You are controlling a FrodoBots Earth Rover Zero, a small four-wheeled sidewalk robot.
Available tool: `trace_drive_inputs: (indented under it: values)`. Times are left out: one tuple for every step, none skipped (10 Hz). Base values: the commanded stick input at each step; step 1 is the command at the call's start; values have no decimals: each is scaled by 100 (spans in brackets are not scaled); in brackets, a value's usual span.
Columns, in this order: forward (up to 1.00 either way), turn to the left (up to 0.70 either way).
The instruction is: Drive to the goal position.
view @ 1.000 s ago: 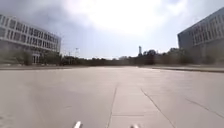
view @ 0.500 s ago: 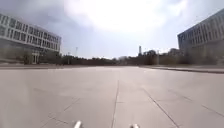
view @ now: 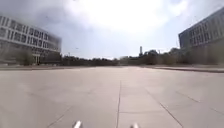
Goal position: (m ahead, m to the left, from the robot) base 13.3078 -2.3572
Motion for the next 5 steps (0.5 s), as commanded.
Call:
trace_drive_inputs:
  values:
    - [70, 0]
    - [70, 0]
    - [70, 0]
    - [70, 0]
    - [70, 0]
